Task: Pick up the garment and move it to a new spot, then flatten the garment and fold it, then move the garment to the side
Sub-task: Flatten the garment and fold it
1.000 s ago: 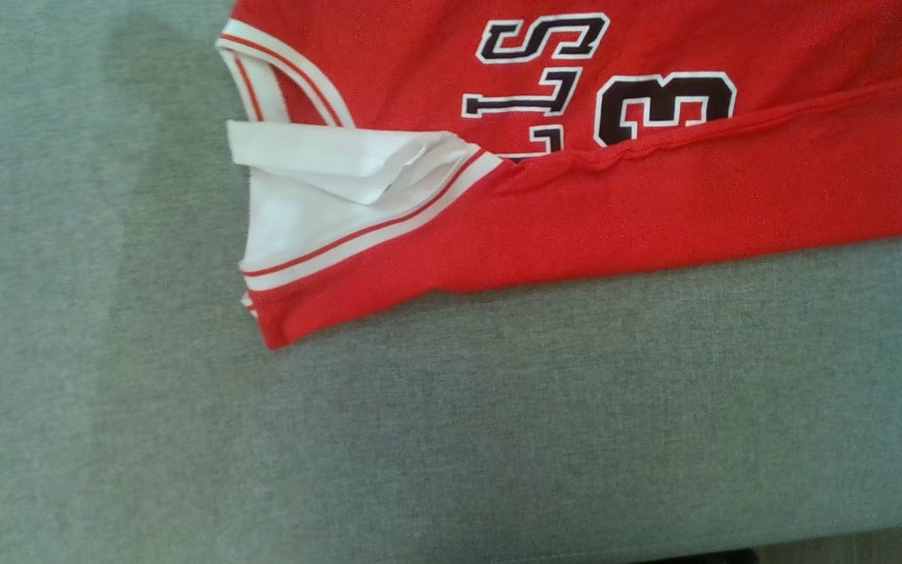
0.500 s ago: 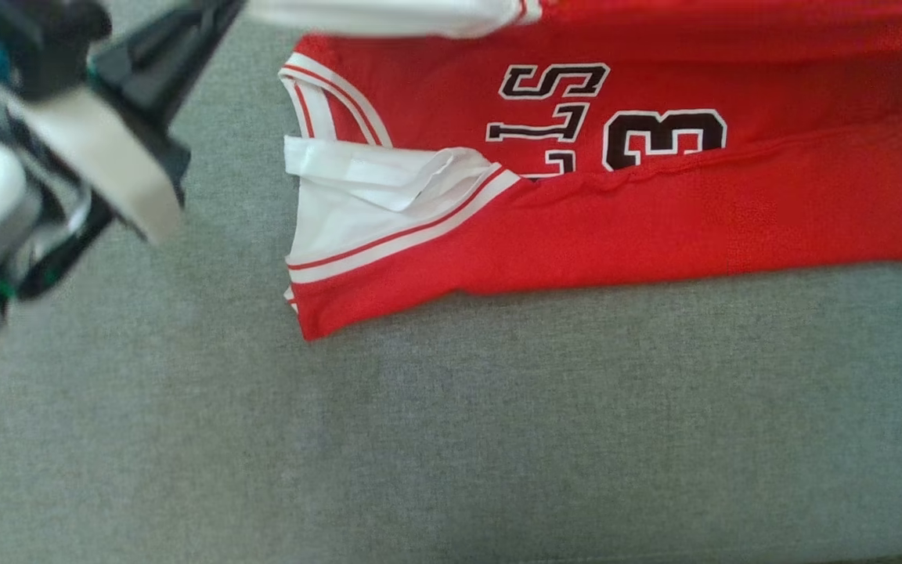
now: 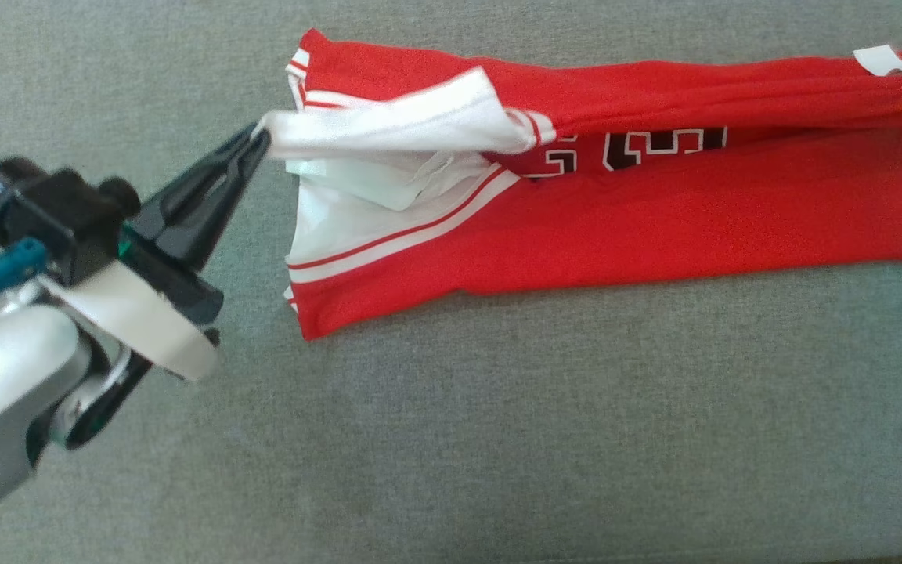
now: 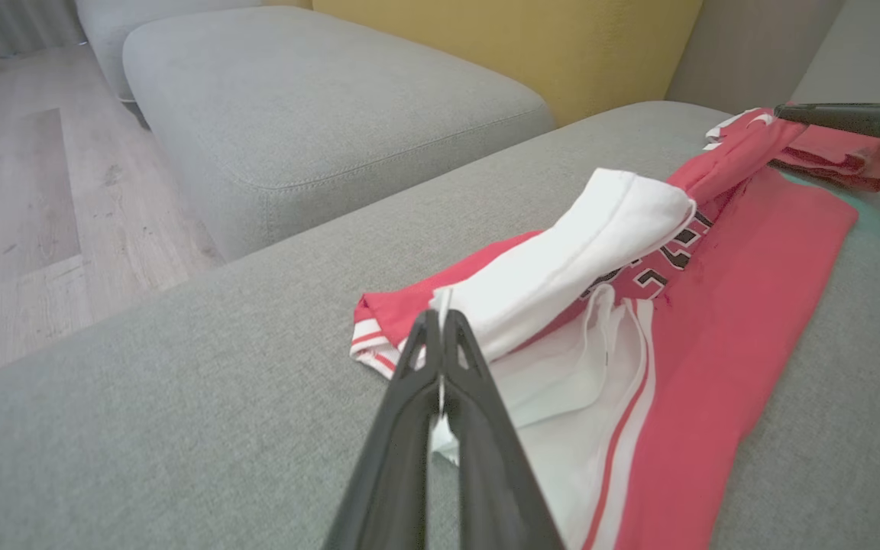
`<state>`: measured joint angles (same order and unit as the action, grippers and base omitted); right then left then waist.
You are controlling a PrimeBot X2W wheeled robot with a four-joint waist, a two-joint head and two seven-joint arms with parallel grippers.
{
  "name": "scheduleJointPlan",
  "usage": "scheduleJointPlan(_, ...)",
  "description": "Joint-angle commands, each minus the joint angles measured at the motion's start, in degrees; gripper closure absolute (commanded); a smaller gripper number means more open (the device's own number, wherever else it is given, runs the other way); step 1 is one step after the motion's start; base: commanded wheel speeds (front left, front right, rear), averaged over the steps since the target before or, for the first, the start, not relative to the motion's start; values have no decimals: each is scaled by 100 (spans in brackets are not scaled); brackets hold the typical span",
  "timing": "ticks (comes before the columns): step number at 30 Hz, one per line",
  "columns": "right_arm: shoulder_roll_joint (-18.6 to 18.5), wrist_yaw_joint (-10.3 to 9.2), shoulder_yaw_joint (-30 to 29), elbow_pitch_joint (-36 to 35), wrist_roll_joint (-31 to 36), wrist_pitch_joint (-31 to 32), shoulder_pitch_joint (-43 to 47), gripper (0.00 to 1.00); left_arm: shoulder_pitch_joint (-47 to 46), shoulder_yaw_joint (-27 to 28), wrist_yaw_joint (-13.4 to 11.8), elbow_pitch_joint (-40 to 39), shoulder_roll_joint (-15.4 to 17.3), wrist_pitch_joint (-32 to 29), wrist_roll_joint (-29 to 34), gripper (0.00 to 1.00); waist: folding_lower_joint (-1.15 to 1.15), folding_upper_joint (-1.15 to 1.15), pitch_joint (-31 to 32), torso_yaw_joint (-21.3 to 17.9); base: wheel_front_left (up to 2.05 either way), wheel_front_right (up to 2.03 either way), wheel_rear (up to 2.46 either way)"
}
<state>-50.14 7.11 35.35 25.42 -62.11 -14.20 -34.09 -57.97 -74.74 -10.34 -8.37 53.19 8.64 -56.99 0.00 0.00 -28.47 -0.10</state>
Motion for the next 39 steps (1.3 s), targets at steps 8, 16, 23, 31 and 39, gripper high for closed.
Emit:
scheduleJointPlan(8, 211, 37, -762, -327, 675, -78, 711, 79, 374, 237, -329, -97, 83, 339, 43, 100, 0, 0, -60, 19, 0, 0, 0)
scheduleJointPlan(16, 562, 37, -1598, -582, 1127, -79, 1423, 0, 813, 340, -483, 350, -473, 575, 89, 0, 0, 0, 84, 7, 0, 0, 0)
scheduleJointPlan(23, 1290, 37, -2460, -866, 1496, -79, 2294, 0, 1809, 1690, -1505, 402, -1181, 633, 933, 0, 0, 0, 446, -4, 0, 0, 0)
scheduleJointPlan(31, 2128, 37, -3114, -434, 1823, 170, 2369, 0, 3692, 3411, -2116, 195, -2520, 635, 2749, 0, 0, 0, 811, 212, 0, 0, 0)
scheduleJointPlan(39, 2406, 37, -3735, 682, 2377, 765, 1697, 0, 4622, 3919, -1710, 234, -3618, 635, 3939, 0, 0, 0, 977, 603, 0, 0, 0)
